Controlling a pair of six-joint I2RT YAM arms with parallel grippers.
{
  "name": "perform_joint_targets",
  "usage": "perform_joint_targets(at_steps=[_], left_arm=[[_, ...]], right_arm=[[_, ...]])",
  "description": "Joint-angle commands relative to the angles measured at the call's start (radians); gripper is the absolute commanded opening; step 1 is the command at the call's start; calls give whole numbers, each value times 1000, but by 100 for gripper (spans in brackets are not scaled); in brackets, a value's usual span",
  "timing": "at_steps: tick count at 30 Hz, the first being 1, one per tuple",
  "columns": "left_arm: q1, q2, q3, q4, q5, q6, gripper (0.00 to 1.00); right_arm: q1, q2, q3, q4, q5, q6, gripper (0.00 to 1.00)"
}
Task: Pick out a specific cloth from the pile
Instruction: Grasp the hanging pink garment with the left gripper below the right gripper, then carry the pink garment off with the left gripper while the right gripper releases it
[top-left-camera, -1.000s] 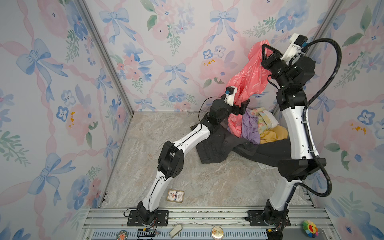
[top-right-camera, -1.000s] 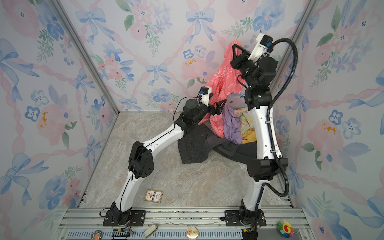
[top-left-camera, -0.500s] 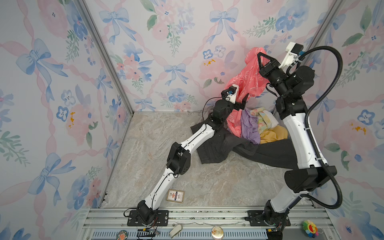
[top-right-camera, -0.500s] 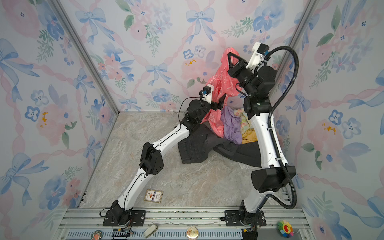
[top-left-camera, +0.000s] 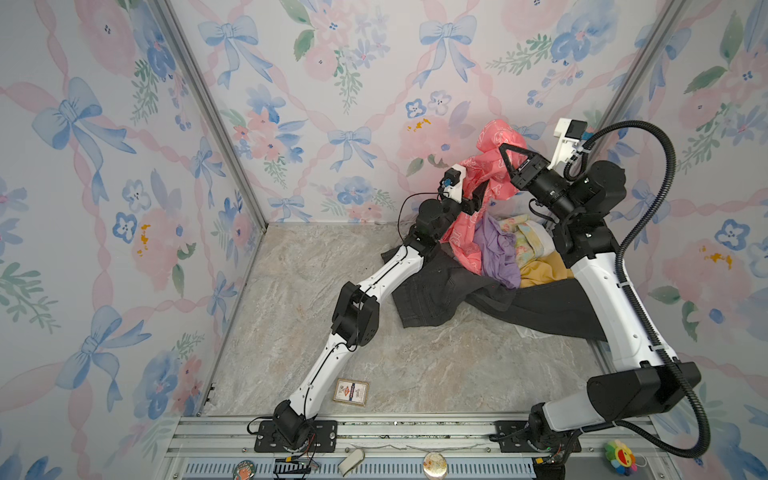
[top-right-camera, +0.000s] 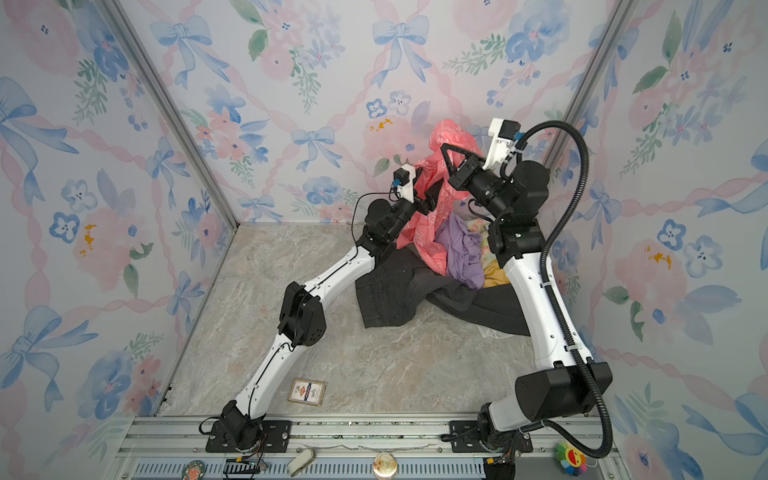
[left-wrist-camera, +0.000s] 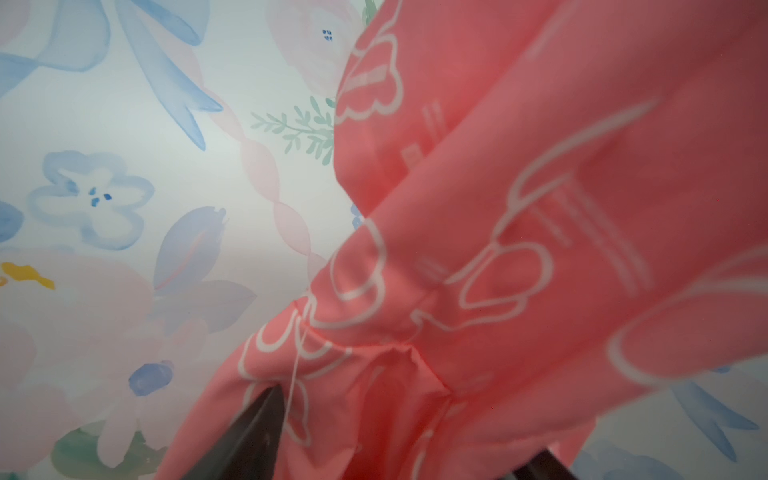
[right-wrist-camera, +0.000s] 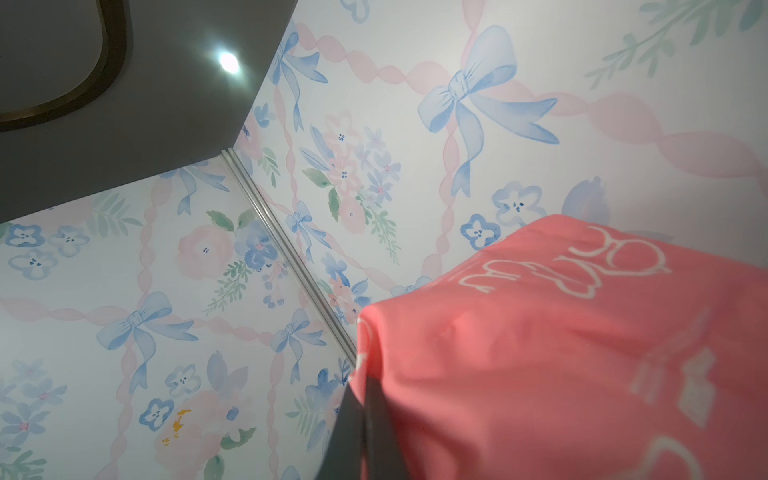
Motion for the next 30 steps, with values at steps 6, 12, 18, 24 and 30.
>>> perform_joint_targets(at_steps=[6, 12, 18, 24, 30], left_arm=[[16, -1, 27, 108, 69, -104, 0], [30, -67, 9, 26, 41, -135, 0], [69, -129, 5, -49, 85, -192, 0], [102, -196, 1, -123, 110, -155, 0], [141, -245, 9, -154, 53, -98, 0]], right_arm=[[-4, -6, -91, -28, -72, -17, 0], [-30, 47, -79, -267, 9, -208, 0], [-40, 84, -84, -336, 52, -297, 0], [-40, 110, -75, -415, 91, -391, 50], [-35, 108, -130, -433, 141, -454, 87]])
